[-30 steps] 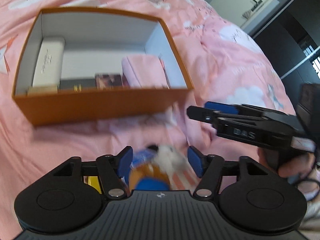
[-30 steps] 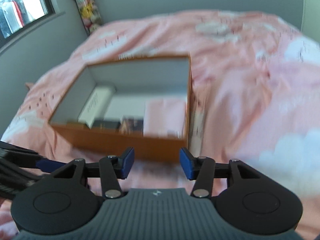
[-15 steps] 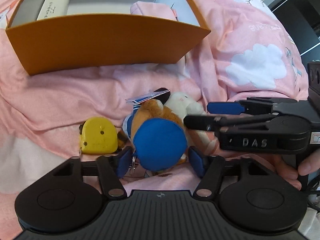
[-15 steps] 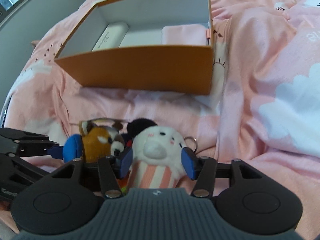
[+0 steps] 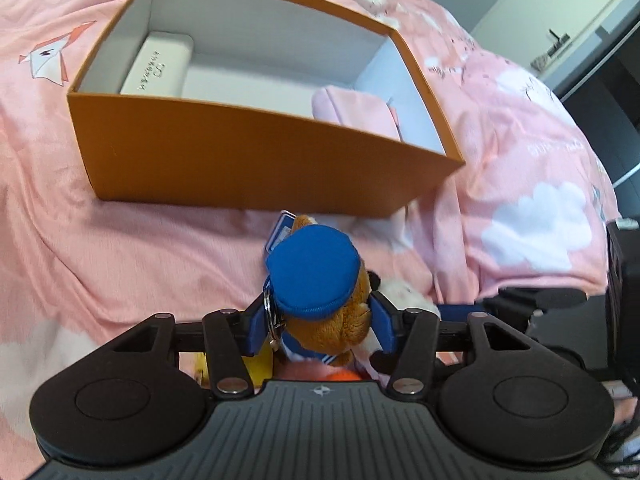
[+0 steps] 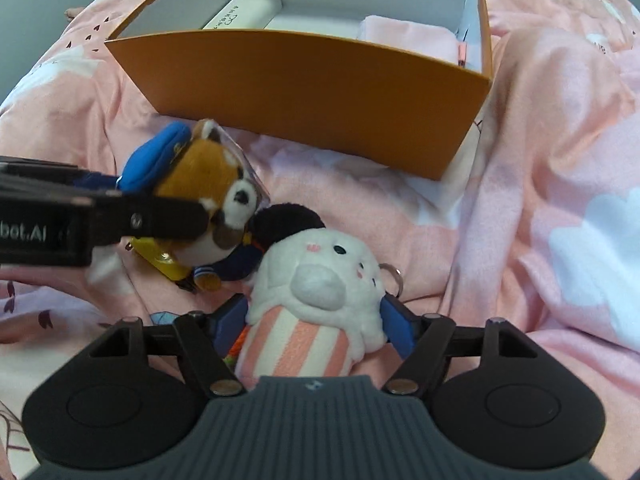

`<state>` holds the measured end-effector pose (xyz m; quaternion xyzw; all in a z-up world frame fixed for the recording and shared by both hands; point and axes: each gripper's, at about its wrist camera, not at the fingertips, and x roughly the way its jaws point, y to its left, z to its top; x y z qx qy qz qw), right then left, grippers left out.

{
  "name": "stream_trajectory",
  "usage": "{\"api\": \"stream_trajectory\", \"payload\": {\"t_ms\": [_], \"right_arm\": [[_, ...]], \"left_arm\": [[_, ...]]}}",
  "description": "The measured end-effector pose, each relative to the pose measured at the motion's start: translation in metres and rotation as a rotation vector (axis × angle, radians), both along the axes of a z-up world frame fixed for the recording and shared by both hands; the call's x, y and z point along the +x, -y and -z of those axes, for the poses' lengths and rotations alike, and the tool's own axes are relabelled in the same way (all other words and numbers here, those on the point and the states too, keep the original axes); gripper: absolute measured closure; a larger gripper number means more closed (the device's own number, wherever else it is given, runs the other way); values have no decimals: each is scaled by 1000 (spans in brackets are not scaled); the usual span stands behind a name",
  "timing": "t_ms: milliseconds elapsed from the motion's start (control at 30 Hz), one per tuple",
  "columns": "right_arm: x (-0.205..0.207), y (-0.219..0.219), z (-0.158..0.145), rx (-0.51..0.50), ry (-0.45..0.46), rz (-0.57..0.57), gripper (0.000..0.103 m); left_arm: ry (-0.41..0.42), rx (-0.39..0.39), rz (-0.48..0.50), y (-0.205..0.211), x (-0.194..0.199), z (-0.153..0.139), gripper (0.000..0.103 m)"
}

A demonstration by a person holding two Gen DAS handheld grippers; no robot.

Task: Organize objects
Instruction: 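Grasp the plush keychains in the pile with both tools, then lift the bear plush with the left tool while the right tool lifts the white popcorn plush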

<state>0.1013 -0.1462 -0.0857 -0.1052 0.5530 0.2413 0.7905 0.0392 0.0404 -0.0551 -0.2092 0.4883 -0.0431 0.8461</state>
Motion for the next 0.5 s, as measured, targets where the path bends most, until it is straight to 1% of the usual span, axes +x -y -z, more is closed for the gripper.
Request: {"api": "stream_trajectory", "payload": {"t_ms": [133,233,400,500], "right_arm": [[-1,2,-8,8,18,-2,37],[-4,3,-20,22,52,-6,38],[-1,5,-48,67,177,-11,37],[7,2,-50,70,225,-22,37]], "left_arm": [[12,-13,-45,-6,2,2,33],[16,-23,-76,-12,4,5,33],[20,-36,-137,-22,6,8,30],[18,-57,-147,-25,3,6,26]]}}
